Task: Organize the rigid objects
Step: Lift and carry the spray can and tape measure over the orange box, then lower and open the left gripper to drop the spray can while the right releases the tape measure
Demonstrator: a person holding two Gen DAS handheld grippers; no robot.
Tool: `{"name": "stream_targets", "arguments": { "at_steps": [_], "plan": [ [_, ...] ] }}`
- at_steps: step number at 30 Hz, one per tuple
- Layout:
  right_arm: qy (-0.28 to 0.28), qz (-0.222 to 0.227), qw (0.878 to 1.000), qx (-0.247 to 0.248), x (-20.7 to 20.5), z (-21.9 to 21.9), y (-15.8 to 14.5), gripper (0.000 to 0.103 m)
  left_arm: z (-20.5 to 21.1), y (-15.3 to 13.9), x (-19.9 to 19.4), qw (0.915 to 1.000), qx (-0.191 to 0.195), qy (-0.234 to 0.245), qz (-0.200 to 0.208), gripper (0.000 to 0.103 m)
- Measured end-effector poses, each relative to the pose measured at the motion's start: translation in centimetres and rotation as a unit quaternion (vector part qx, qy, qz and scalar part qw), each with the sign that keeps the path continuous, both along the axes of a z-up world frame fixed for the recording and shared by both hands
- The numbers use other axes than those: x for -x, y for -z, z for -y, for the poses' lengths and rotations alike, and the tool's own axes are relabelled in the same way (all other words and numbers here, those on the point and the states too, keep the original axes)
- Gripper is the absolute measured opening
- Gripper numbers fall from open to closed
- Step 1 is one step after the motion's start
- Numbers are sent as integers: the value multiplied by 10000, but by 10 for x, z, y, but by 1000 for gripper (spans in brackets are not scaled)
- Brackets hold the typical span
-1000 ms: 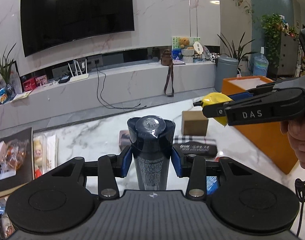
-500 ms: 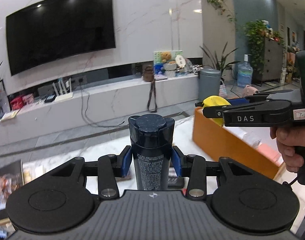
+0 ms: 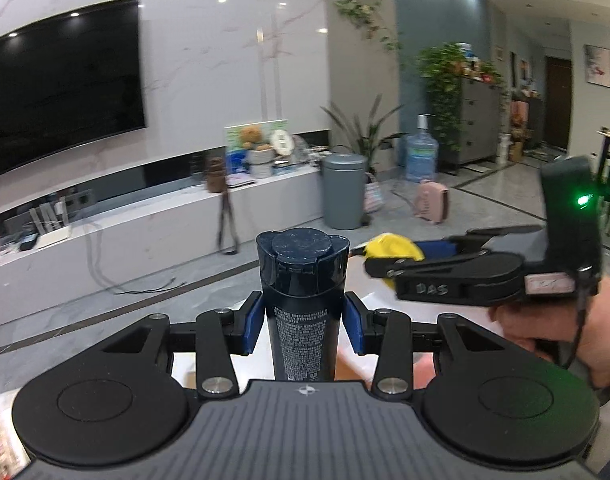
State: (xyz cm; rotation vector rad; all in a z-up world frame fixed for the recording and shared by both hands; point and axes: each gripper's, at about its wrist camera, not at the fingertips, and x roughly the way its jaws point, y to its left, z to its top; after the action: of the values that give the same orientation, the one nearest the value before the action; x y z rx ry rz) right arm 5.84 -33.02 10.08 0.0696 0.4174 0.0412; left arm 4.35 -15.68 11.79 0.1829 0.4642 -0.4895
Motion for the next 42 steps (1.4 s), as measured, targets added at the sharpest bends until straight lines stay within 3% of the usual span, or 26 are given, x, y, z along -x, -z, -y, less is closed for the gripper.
{"name": "stream_targets", "arguments": {
  "at_steps": [6,11,20,25,34,42],
  "plan": [
    [391,-366,9984,-170,-5,43,4,52,43,2,-14,9986,-187,418,-264,48],
    [496,-805,9954,-144,-8,71,15,52,72,22,-31,9947,-382,730,-621,48],
    [268,-1769,9835,253,-23,76,53,52,110,59,-71,9825,-888,843,-1401,48],
    [205,-1889,9811,375,-25,74,63,51,124,76,-81,9739,-1290,912,-1630,48],
    [226,-2320,9709,544,-43,78,86,51,134,96,-94,9624,-1532,951,-2033,48],
    [243,-2478,9659,710,-52,77,97,51,143,99,-120,9620,-1446,856,-2154,48]
  ]
}}
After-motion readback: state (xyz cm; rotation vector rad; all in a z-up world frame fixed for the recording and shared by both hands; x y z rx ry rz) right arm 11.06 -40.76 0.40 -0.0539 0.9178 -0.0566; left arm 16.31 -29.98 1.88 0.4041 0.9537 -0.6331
